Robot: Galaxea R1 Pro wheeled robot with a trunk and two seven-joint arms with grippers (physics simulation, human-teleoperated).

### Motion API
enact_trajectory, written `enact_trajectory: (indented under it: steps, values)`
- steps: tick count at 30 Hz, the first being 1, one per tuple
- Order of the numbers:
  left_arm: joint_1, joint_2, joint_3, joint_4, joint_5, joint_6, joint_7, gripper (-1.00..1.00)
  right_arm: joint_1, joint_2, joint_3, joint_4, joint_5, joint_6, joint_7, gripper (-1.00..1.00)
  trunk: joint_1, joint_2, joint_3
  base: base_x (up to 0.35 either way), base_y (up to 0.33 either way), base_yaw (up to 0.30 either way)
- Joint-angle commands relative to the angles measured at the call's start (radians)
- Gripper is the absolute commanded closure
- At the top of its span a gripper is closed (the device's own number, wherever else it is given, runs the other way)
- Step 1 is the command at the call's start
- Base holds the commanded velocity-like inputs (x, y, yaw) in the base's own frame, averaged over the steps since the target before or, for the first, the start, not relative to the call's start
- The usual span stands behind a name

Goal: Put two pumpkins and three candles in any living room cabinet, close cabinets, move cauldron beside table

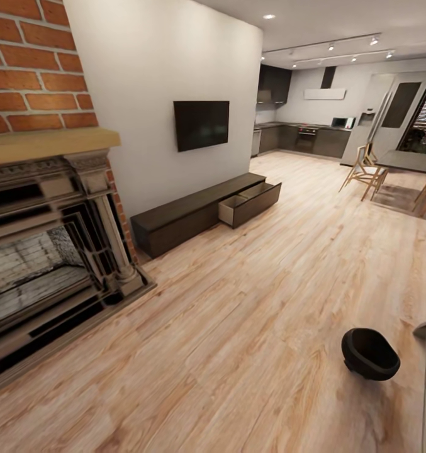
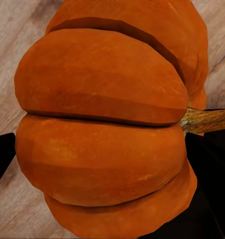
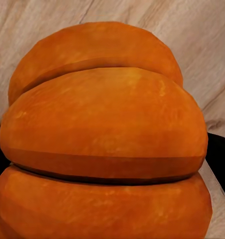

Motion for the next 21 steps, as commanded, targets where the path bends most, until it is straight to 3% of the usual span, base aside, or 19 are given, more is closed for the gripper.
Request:
enact_trajectory:
  steps: [1,5,12,21]
  values:
    - [0.0,0.0,-0.001,0.0,-0.002,0.001,0.002,1.0,0.0,0.0,0.0,0.0,0.0,0.0,-0.001,1.0,0.0,0.0,0.0,0.328,0.0,0.0]
    - [0.0,0.0,-0.001,0.0,-0.002,0.001,0.002,1.0,0.0,0.0,0.001,0.0,0.004,-0.008,-0.001,1.0,0.0,0.0,0.0,0.33,0.0,0.0]
    - [0.0,0.0,-0.001,0.0,-0.002,0.001,0.002,1.0,0.0,0.0,0.004,0.005,0.005,-0.114,-0.002,1.0,0.0,0.0,0.0,0.33,0.0,0.0]
    - [0.0,0.0,-0.001,0.0,-0.002,0.001,0.002,1.0,0.0,0.005,0.004,0.003,-0.001,-0.119,-0.004,1.0,0.0,0.0,0.0,0.33,0.0,-0.001]
